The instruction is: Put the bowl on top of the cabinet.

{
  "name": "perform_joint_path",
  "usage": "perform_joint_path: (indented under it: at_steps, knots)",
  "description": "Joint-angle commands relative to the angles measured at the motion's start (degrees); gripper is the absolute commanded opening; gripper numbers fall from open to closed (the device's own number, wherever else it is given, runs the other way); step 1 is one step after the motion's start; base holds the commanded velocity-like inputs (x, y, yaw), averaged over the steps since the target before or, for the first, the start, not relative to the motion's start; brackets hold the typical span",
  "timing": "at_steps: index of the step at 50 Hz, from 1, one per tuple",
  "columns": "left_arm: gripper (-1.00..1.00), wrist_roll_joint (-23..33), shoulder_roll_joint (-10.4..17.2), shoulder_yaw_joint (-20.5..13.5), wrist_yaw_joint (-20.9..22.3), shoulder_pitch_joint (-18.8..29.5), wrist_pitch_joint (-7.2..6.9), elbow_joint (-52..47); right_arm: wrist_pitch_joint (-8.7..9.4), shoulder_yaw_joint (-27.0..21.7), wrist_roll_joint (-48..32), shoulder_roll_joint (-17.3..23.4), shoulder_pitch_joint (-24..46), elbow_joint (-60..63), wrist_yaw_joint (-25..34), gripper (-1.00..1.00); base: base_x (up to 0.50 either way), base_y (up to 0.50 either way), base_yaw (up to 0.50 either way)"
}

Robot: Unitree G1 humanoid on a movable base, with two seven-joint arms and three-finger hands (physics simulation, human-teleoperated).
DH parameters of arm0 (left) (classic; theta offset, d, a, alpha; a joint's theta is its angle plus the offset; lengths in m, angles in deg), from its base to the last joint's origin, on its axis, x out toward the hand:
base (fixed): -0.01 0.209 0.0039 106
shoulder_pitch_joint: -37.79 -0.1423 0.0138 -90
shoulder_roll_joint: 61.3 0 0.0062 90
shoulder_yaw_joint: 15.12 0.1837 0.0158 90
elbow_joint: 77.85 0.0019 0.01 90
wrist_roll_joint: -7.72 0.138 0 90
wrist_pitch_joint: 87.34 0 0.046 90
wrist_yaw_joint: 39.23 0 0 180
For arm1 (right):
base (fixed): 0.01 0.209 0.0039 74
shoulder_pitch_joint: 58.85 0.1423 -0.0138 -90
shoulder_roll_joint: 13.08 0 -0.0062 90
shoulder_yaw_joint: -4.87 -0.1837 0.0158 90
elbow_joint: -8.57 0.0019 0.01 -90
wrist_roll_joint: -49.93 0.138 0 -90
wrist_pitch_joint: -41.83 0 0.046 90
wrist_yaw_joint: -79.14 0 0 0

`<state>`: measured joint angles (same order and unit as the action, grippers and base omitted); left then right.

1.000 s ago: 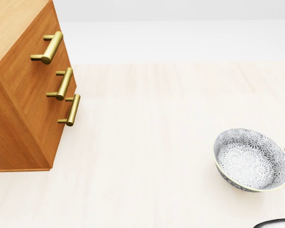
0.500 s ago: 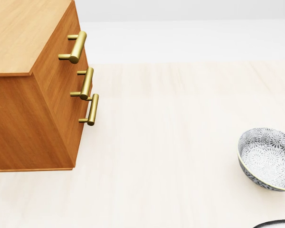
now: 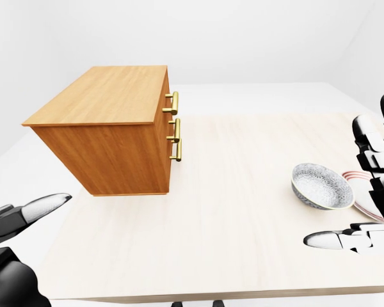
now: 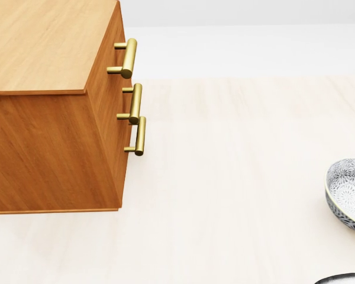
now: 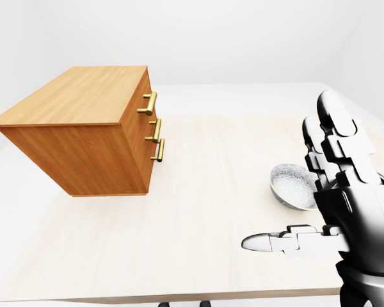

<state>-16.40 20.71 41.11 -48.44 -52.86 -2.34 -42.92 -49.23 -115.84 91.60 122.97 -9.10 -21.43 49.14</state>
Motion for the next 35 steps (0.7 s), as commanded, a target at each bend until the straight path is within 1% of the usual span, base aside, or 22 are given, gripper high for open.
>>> perform_joint_path:
  at_steps: [1, 4, 8, 19, 25, 28, 29, 30, 31, 32, 34, 35]
  knots:
    - [1.0, 0.7, -0.3, 1.0, -0.3, 0.2, 0.0, 1.9, -0.23, 0.3, -0.1, 0.1, -0.4, 0.0, 0.0, 1.0, 0.0, 0.18, 0.0]
    - [1.0, 0.7, -0.4, 0.9, -0.2, 0.2, 0.0, 1.9, -0.27, 0.8, -0.6, -0.2, -0.4, 0.0, 0.0, 1.0, 0.0, 0.18, 0.0]
    - [1.0, 0.8, -0.4, 1.1, -0.3, 0.1, 0.0, 1.7, -0.18, -0.3, 0.4, 0.4, -0.6, 0.0, 0.0, 1.0, 0.0, 0.19, 0.0]
    - [1.0, 0.7, -0.5, 1.0, -0.2, 0.0, 0.0, 1.4, -0.62, 0.1, -0.5, -0.5, -1.0, 0.0, 0.0, 1.0, 0.0, 0.19, 0.0]
    - [1.0, 0.6, -0.5, 0.9, -0.4, 0.0, 0.0, 1.0, -0.37, 0.6, -0.8, -0.7, -0.6, 0.0, 0.0, 1.0, 0.0, 0.19, 0.0]
    - [1.0, 0.4, -0.5, 0.8, -0.5, 0.1, 0.0, 0.5, -0.86, 0.2, -0.9, -1.3, -1.2, 0.0, 0.0, 1.0, 0.0, 0.19, 0.0]
    - [1.0, 0.4, -0.5, 0.7, -0.5, 0.1, 0.0, 0.5, -1.28, 0.1, -1.0, -1.7, -1.3, 0.0, 0.0, 1.0, 0.0, 0.17, 0.0]
    - [1.0, 0.4, -0.5, 0.7, -0.6, 0.1, 0.0, 0.5, -2.3, -0.4, -0.5, -2.8, -1.3, 0.0, 0.0, 1.0, 0.0, 0.0, 0.0]
    - [1.0, 0.3, -0.5, 0.7, -0.6, 0.1, 0.0, 0.4, -1.86, -1.0, -0.2, -3.3, -1.6, 0.0, 0.0, 1.0, 0.0, 0.0, 0.0]
    - [1.0, 0.3, -0.5, 0.7, -0.6, 0.1, 0.0, 0.4, -0.33, -1.2, 0.9, -3.1, -1.4, 0.0, 0.0, 1.0, 0.0, 0.0, 0.0]
    - [1.0, 0.4, -0.4, 0.7, -0.6, 0.2, 0.0, 0.5, 3.28, -2.8, 2.9, -2.2, 0.2, 0.0, 0.0, 1.0, 0.0, 0.0, 0.0]
    - [1.0, 0.4, -0.4, 0.7, -0.6, 0.2, 0.0, 0.4, 6.06, -4.2, 5.4, -1.3, 1.8, 0.0, 0.0, 1.0, 0.0, 0.0, 0.0]
